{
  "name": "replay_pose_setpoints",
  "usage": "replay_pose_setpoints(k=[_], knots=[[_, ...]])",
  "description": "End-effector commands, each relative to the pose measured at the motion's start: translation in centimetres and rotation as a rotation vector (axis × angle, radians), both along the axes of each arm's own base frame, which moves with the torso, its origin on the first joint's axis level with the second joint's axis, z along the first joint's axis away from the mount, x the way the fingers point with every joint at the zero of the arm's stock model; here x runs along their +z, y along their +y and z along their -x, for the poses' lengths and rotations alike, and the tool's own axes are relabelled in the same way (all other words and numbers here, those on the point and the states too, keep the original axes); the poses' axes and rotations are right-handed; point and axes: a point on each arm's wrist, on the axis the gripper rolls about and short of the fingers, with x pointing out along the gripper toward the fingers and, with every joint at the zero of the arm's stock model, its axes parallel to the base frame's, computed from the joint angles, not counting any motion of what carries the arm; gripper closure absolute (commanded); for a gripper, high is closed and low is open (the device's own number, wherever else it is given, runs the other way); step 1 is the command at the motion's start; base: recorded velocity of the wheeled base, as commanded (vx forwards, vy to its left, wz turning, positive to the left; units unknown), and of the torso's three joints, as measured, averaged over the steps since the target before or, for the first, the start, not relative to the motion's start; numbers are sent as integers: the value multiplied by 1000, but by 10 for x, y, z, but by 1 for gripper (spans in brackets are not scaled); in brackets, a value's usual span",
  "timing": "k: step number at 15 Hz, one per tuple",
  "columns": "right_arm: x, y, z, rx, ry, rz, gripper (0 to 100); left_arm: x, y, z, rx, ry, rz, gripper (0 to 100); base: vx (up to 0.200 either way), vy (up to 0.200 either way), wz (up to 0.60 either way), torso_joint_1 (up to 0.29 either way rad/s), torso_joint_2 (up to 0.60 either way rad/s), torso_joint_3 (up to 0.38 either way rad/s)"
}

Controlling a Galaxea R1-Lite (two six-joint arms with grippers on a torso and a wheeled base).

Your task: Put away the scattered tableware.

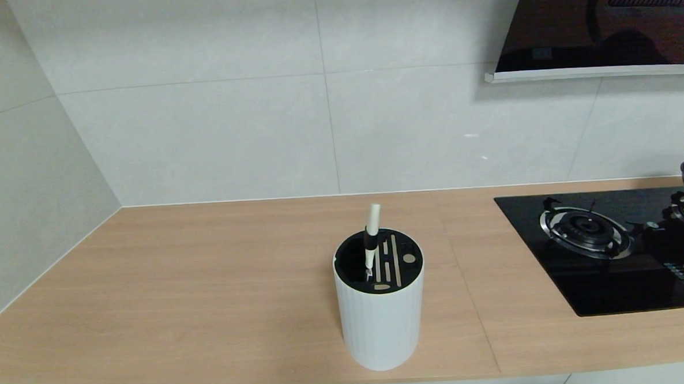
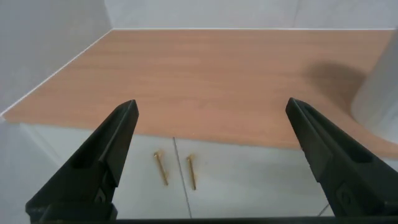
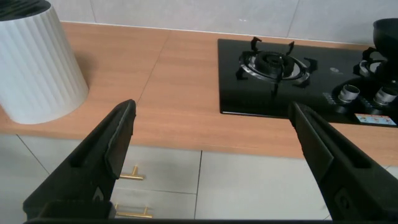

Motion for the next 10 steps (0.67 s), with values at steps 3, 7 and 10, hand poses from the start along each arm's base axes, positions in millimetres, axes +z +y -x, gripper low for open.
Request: replay_pose_setpoints(k=[3,7,10], knots=[[0,0,0,3,2,1,0,-4,-1,-3,-51,43,19,0,0,0,0,0,0,0],[0,0,0,10,4,-13,0,-4,-1,-1,-49,14,66,0,0,0,0,0,0,0],[0,0,0,10,3,-13,0,-4,-1,-1,-49,11,65,0,0,0,0,0,0,0]])
